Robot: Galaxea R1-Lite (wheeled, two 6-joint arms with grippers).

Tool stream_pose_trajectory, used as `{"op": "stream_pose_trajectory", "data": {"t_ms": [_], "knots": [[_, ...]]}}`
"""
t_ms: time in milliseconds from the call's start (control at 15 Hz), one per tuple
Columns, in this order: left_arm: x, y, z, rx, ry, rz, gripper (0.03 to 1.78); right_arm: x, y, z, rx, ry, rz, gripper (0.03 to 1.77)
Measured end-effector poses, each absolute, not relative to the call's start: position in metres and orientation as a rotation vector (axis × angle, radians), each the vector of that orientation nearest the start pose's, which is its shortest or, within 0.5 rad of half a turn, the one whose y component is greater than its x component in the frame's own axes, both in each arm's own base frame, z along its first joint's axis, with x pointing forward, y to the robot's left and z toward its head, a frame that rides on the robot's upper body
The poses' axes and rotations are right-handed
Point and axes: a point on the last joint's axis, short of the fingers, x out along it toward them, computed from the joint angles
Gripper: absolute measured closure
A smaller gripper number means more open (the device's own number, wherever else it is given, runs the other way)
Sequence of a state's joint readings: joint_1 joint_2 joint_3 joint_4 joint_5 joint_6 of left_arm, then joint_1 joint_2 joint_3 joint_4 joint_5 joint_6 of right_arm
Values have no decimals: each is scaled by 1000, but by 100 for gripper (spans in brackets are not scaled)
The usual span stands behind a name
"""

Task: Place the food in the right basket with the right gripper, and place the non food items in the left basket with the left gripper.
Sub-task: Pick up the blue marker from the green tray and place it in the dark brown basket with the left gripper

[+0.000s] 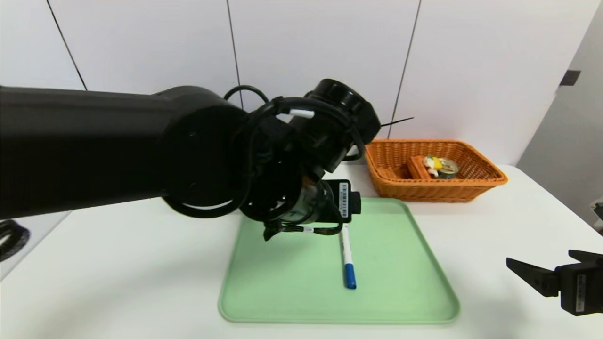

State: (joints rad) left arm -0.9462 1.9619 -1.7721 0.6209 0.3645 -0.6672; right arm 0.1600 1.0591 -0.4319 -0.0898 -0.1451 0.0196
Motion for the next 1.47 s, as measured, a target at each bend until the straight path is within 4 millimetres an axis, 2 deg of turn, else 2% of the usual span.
{"op": "stream_pose_trajectory", "data": {"t_ms": [267, 533, 1067, 1467], "knots": [[224, -324, 223, -105, 896, -251, 12, 123, 17, 168, -51, 524, 7, 9], [226, -342, 203, -123, 938, -241, 12, 121, 16, 168, -50, 519, 8, 9], [236, -359, 161, -82, 1008, -194, 12, 116, 16, 166, -49, 516, 8, 9], [241, -364, 147, -66, 1014, -190, 12, 115, 15, 165, -49, 516, 7, 9]]}}
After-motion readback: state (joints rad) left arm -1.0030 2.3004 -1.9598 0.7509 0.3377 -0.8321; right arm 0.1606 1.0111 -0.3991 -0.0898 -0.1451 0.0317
